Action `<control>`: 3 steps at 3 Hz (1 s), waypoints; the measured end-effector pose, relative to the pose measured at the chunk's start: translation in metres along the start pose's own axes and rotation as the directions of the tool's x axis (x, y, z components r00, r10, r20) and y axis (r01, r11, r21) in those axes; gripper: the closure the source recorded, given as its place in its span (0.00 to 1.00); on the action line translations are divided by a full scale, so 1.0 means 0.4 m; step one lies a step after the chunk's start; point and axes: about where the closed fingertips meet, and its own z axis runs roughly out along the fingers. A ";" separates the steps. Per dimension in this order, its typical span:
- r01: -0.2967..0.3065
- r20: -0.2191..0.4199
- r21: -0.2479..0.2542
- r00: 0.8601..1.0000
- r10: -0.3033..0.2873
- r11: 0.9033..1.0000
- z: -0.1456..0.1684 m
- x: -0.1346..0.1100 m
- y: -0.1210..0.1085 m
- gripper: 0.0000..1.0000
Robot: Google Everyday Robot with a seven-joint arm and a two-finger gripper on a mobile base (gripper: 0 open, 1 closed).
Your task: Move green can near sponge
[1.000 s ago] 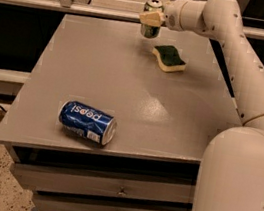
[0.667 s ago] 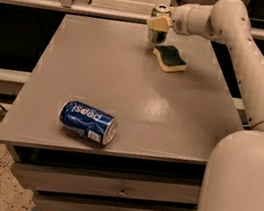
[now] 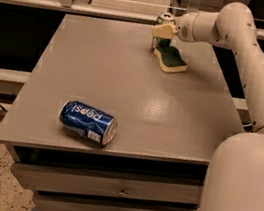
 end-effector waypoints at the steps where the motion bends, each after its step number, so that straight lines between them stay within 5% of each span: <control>1: -0.012 -0.012 -0.011 1.000 0.012 1.000 -0.007 0.012 0.001 0.30; 2: -0.014 -0.013 -0.033 1.000 0.014 0.999 -0.022 0.013 0.014 0.06; 3: -0.007 -0.008 -0.063 1.000 0.007 0.998 -0.041 0.011 0.032 0.00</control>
Offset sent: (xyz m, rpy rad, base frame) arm -0.0265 -0.0125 0.0071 0.0131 0.0329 0.0517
